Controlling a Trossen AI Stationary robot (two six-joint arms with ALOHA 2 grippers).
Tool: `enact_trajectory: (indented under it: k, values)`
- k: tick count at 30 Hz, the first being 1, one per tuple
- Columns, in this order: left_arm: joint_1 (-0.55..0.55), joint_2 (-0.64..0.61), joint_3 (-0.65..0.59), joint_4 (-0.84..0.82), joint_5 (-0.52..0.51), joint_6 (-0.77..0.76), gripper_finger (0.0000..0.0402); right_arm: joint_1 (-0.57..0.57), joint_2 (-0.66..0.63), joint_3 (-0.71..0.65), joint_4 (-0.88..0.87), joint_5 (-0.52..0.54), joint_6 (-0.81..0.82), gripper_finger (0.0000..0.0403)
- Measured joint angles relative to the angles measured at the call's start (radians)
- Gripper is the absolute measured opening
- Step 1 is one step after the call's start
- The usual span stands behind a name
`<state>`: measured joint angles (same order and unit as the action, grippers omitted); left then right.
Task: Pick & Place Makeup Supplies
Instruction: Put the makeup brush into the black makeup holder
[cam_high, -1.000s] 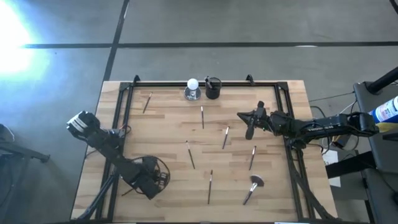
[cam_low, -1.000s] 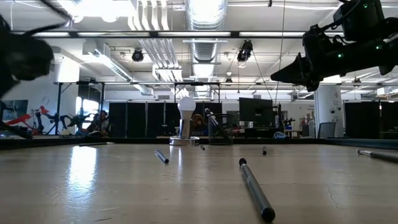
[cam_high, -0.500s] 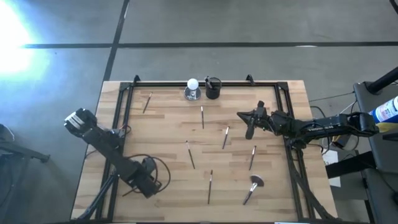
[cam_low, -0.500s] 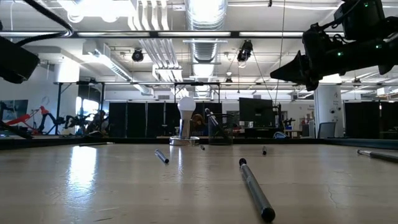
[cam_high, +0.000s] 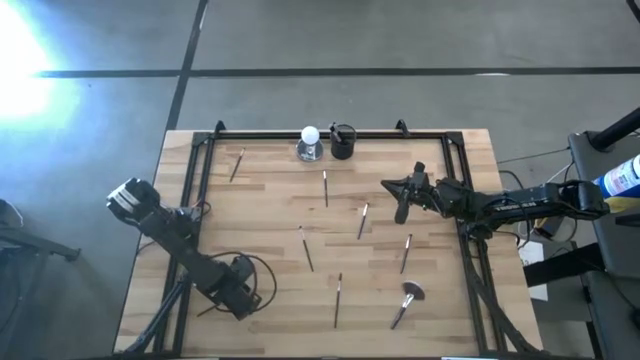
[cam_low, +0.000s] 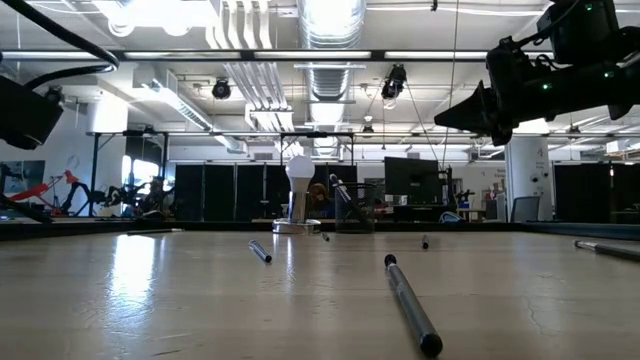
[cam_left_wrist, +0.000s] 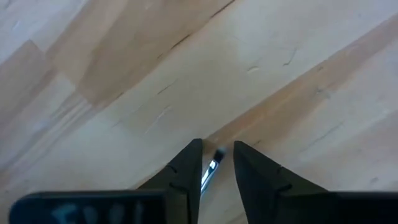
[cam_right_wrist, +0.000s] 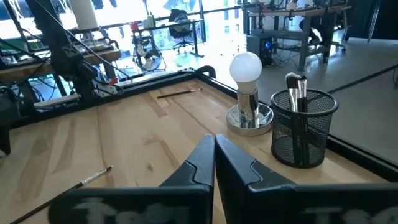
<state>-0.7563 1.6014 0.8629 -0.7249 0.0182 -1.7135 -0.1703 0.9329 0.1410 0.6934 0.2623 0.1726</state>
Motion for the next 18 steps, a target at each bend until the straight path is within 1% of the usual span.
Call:
enact_trajectory:
  k: [4,6,9,12,13,14,18]
  values:
    - [-0.004,0.022,0.002,-0.006,0.008,-0.008,0.008,0.0,0.0,0.0,0.0,0.0,0.0,0.0008]
    - [-0.004,0.027,0.002,-0.011,0.012,-0.011,0.006,0.0,0.0,0.0,0.0,0.0,0.0,0.0008]
    - [-0.004,0.028,0.001,-0.022,0.017,-0.017,0.0015,0.0,0.0,0.0,0.0,0.0,-0.001,0.0008]
    - [-0.005,0.013,0.012,-0.046,-0.005,-0.027,0.0004,0.0,0.0,0.0,0.0,0.001,-0.001,0.0008]
    - [-0.005,0.003,0.015,-0.056,-0.028,-0.039,0.0002,0.0,0.0,0.0,0.0,0.001,-0.001,0.0008]
    - [-0.005,-0.009,0.018,-0.064,-0.077,-0.053,0.0001,0.0,0.0,0.0,0.0,0.001,-0.001,0.0008]
    - [0.013,-0.092,0.041,-0.055,-0.305,-0.085,0.0,0.0,0.0,0.0,-0.001,0.003,-0.001,0.0008]
